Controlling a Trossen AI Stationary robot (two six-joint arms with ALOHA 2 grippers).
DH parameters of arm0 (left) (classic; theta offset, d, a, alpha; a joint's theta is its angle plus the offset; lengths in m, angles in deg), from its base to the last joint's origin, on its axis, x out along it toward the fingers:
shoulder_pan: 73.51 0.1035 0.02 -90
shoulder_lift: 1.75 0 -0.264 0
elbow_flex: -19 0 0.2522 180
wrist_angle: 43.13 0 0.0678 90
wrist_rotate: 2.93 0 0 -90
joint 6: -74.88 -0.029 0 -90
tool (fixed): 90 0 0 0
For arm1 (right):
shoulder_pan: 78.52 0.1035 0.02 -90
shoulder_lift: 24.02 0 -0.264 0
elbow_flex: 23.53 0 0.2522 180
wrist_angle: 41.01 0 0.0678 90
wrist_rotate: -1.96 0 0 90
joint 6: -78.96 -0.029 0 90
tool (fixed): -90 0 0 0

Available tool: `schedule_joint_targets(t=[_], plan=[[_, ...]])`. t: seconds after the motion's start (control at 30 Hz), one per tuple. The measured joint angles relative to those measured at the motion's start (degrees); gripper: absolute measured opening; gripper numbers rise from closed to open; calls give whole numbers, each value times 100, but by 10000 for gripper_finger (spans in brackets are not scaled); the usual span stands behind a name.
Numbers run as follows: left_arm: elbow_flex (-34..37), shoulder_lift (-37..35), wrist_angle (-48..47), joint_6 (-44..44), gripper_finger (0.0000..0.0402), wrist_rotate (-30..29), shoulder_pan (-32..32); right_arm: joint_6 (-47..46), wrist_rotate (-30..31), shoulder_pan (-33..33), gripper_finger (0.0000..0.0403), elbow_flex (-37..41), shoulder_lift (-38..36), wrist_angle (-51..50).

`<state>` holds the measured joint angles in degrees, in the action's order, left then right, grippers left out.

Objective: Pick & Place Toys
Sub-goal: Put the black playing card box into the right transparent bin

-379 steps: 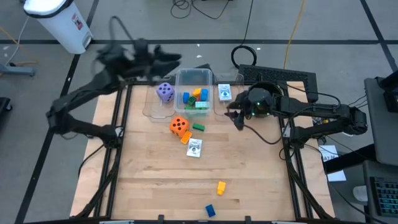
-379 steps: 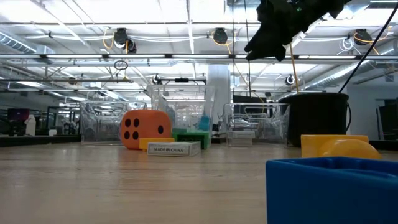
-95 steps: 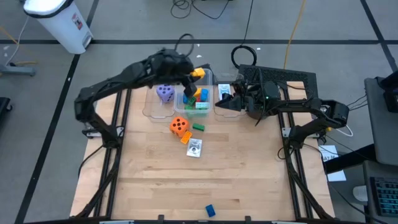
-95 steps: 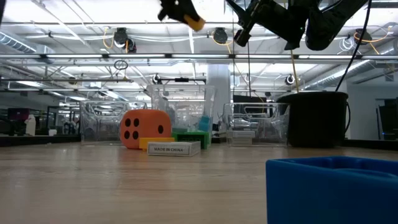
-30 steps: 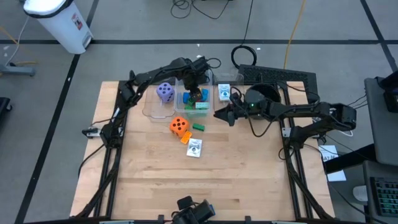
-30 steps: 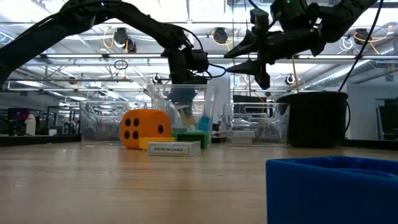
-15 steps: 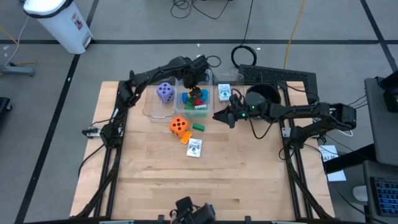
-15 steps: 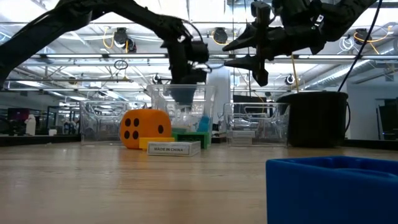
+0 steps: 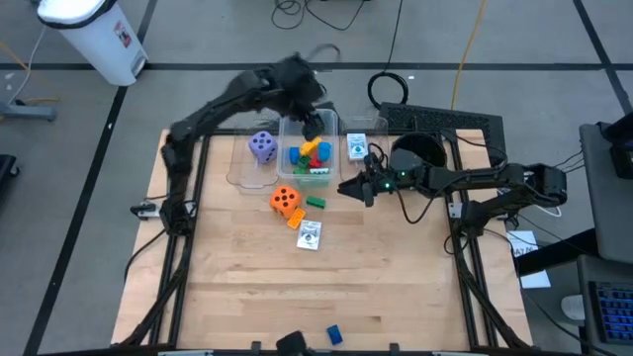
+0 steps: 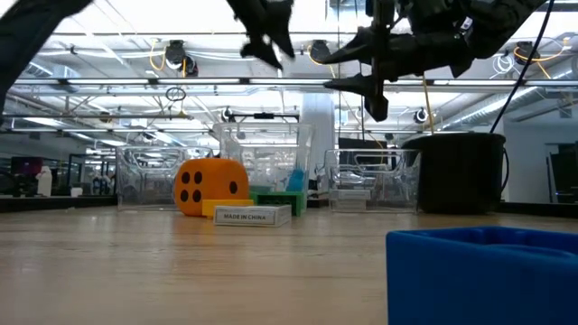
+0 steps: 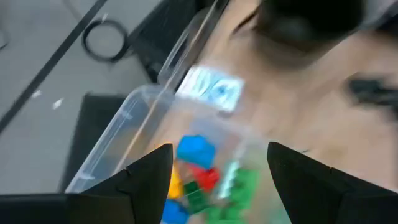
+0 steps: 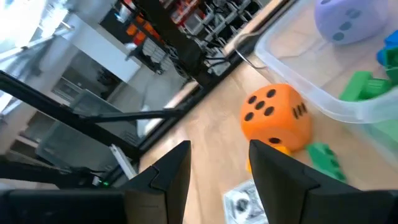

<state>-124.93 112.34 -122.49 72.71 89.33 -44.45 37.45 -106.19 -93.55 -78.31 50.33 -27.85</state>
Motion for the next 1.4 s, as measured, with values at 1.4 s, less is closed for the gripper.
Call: schedule_joint_targets(t=[1.4], plan=[[8043,-5978,6378,3705,269,-1732,-5418,-402,4208,3640,155,-1168,353,1288]])
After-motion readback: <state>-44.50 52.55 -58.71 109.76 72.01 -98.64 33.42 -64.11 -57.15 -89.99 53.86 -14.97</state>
